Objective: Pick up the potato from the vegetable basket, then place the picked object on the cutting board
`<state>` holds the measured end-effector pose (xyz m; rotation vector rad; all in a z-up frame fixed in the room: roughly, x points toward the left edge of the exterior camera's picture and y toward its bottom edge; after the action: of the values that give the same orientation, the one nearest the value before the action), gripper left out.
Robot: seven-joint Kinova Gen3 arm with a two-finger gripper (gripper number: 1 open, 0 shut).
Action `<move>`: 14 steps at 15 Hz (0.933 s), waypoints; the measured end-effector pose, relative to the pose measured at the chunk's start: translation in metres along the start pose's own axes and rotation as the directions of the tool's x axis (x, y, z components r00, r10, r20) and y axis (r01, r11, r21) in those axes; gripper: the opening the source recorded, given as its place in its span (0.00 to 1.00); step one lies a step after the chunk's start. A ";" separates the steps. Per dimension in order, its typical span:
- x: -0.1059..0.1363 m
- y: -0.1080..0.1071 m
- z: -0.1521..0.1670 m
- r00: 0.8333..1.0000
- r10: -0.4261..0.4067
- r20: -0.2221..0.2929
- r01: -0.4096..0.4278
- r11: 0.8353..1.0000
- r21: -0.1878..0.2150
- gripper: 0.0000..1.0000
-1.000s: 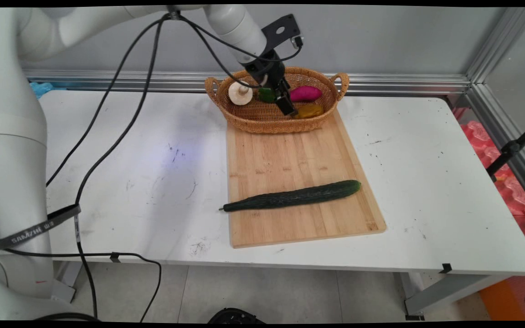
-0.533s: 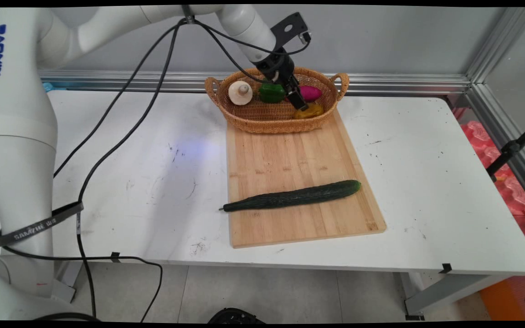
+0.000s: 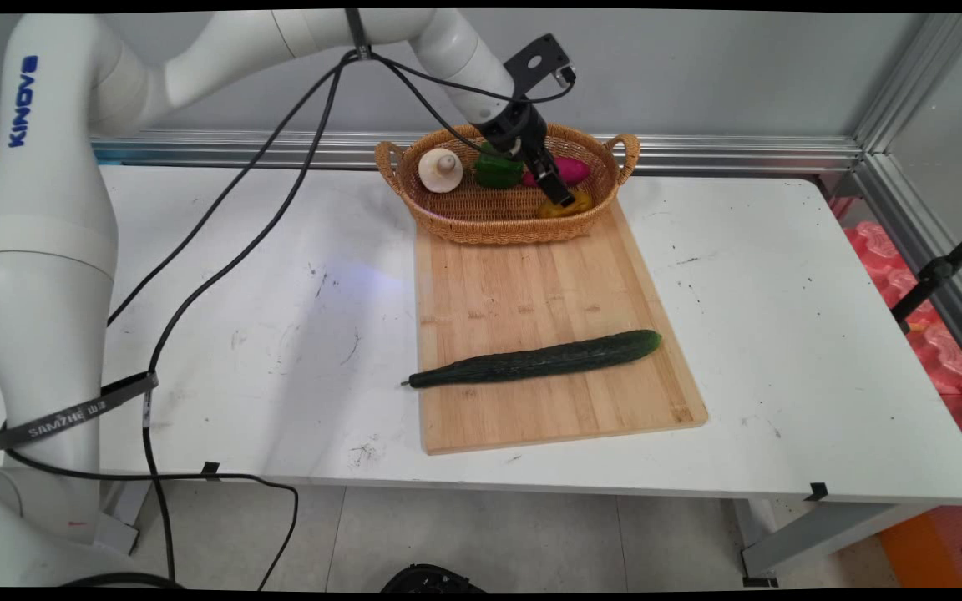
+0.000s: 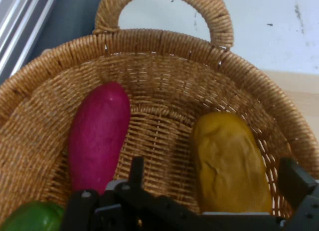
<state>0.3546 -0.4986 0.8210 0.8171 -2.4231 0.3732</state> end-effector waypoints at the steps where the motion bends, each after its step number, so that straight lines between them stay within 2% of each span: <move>1: 0.000 0.000 0.003 1.000 -0.005 -0.001 0.005 1.000 -0.002 1.00; 10: -0.006 -0.005 0.027 0.998 -0.058 -0.003 0.058 0.998 -0.025 1.00; 11: -0.006 -0.005 0.029 0.998 -0.061 -0.003 0.061 0.998 -0.028 0.00; 14: -0.006 -0.006 0.033 0.998 -0.066 -0.002 0.065 0.997 -0.038 0.00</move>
<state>0.3492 -0.5137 0.7913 0.8763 -2.3868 0.3024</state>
